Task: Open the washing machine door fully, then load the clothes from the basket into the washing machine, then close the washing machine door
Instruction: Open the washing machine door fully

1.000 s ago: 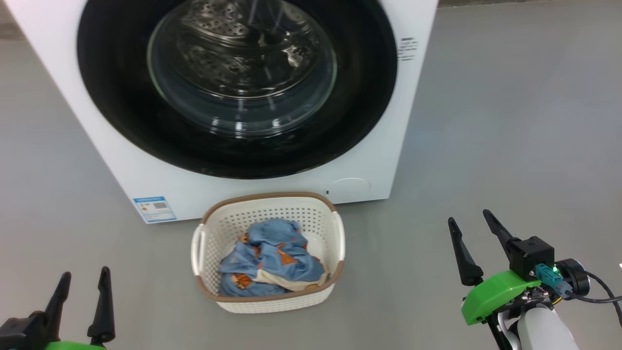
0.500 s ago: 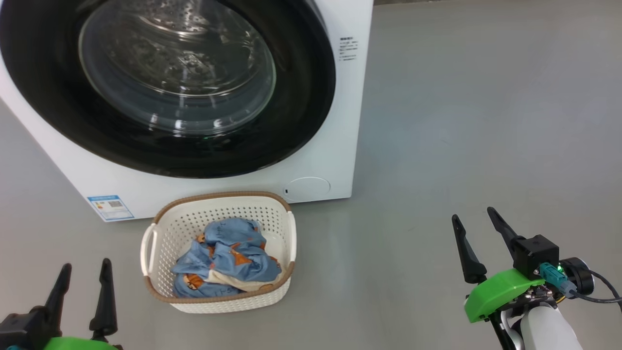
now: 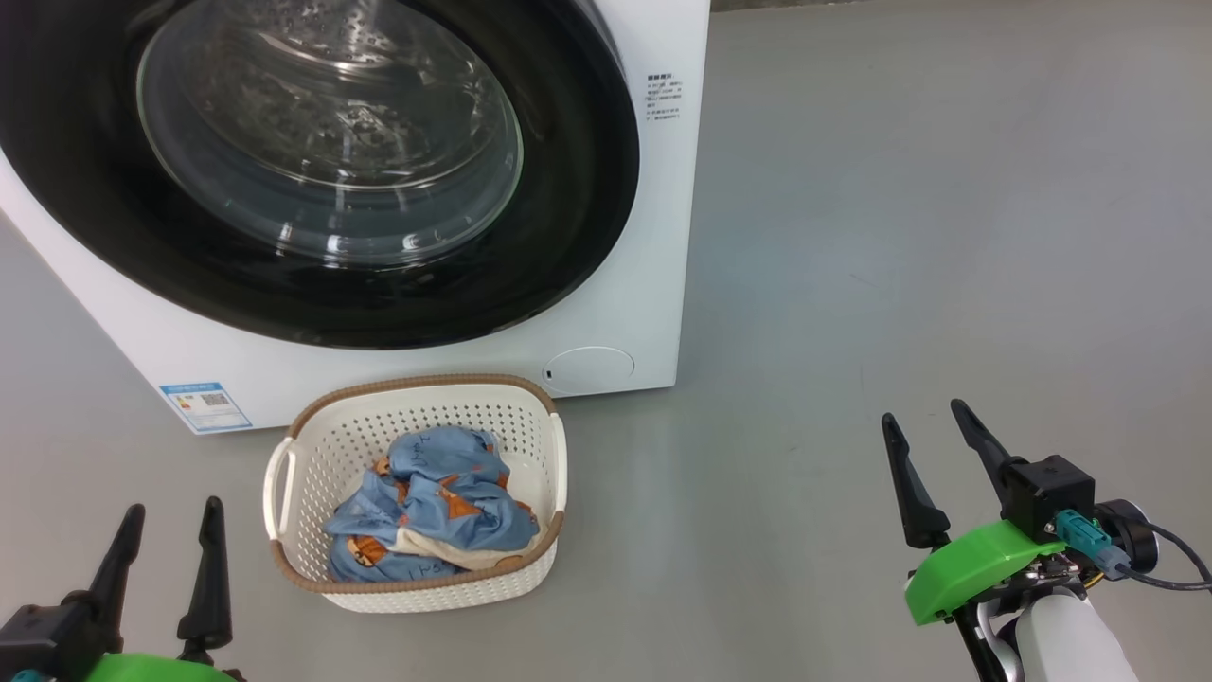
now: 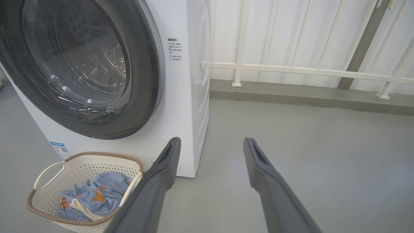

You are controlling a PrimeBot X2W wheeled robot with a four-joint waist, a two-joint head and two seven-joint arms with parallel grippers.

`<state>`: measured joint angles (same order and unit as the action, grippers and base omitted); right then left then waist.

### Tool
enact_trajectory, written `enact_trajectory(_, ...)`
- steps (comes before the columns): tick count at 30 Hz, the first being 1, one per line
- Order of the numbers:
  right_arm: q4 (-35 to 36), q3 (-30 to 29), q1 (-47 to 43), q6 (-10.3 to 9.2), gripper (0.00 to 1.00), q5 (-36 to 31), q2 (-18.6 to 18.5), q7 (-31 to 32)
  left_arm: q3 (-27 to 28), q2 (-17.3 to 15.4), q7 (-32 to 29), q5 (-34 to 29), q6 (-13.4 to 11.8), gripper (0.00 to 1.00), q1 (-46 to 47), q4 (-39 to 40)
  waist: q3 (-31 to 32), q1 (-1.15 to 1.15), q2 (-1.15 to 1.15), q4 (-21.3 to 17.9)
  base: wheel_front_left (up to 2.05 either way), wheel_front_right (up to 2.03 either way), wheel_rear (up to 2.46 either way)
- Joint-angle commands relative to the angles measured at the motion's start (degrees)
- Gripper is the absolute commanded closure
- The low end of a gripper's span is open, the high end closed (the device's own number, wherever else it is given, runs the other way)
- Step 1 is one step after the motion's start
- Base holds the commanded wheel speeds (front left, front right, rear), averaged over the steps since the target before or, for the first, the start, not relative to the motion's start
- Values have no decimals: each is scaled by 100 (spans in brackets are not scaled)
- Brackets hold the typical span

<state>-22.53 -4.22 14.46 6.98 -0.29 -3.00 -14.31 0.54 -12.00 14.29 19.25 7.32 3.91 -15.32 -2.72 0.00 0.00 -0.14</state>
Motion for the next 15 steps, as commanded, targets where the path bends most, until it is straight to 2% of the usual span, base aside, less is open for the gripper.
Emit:
enact_trajectory(1, 167, 166, 155, 51, 0, 88, 13, -69, 200, -149, 71, 1, 16, 0, 120, 178, 9, 0, 0, 5, 0, 0, 0)
enact_trajectory(15, 251, 211, 290, 51, 0, 156, 13, -69, 203, -105, 71, -71, 16, 0, 62, 217, 6, 0, 0, 59, 0, 0, 0)
